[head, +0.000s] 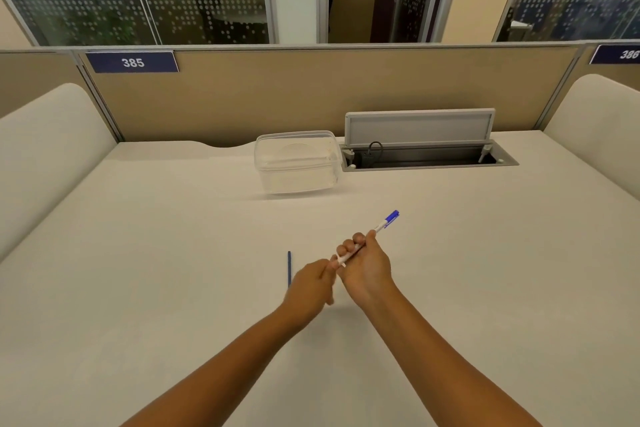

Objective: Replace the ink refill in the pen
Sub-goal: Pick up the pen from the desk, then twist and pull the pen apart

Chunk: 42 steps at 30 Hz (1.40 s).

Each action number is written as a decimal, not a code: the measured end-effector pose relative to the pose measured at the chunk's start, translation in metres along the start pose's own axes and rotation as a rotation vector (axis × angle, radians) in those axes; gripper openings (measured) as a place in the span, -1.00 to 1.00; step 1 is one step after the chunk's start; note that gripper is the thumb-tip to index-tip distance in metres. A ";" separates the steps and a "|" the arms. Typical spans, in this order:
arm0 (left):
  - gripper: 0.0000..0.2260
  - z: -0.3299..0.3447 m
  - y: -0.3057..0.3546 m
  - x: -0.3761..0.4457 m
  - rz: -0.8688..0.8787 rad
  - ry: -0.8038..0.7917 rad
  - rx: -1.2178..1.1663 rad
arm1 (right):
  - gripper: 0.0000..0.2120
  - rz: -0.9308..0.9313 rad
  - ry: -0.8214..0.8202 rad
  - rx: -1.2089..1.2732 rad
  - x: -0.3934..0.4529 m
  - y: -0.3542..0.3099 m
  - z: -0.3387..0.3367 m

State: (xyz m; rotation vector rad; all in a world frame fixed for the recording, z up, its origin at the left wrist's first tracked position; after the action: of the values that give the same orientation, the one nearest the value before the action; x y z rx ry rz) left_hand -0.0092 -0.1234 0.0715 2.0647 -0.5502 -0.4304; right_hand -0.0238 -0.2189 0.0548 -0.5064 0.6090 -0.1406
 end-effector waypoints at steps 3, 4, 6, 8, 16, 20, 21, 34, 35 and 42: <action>-0.76 -0.031 0.008 0.003 0.138 0.165 0.300 | -0.74 0.004 0.096 -0.473 -0.002 -0.008 -0.005; -0.79 -0.039 0.013 0.003 0.193 0.204 0.364 | -0.77 0.015 0.113 -0.582 -0.003 -0.010 -0.005; -0.80 -0.050 0.024 0.003 0.291 0.233 0.454 | -0.76 0.034 0.135 -0.680 -0.004 -0.015 -0.004; -0.78 -0.054 0.030 0.002 0.321 0.233 0.487 | -0.73 -0.083 0.215 -0.740 -0.006 -0.029 -0.004; -0.77 -0.048 0.022 0.005 0.313 0.190 0.417 | -0.73 -1.021 -0.097 -1.845 -0.040 -0.026 0.050; -0.82 -0.063 0.025 0.007 0.325 0.242 0.279 | -0.68 -0.743 -0.333 -1.854 -0.030 -0.014 0.046; -0.84 -0.069 0.026 0.008 0.321 0.271 0.192 | -0.69 -0.691 -0.352 -1.803 -0.030 -0.014 0.045; -0.68 -0.058 0.060 0.013 0.195 -0.225 -0.989 | -0.73 0.519 -0.899 -0.226 -0.064 0.041 0.080; -0.69 -0.058 0.059 0.015 0.191 -0.223 -1.009 | -0.72 0.514 -0.888 -0.224 -0.063 0.041 0.081; -0.73 -0.060 0.028 0.028 0.093 0.001 -0.906 | -0.64 0.256 -0.497 -0.667 -0.031 0.026 0.060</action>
State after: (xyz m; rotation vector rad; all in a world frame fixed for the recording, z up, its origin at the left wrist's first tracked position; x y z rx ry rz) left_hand 0.0382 -0.1097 0.1234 1.1664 -0.3486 -0.5038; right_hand -0.0151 -0.1631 0.0997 -1.0597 0.2113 0.4389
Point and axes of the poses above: each hand's wrist, its own x-axis towards the middle knuckle, its own z-axis out of the palm, y = z × x, the point moved 8 cm from there along x, towards the middle knuckle, and after that the axes turned 5 degrees about z, right-handed, at the moved point
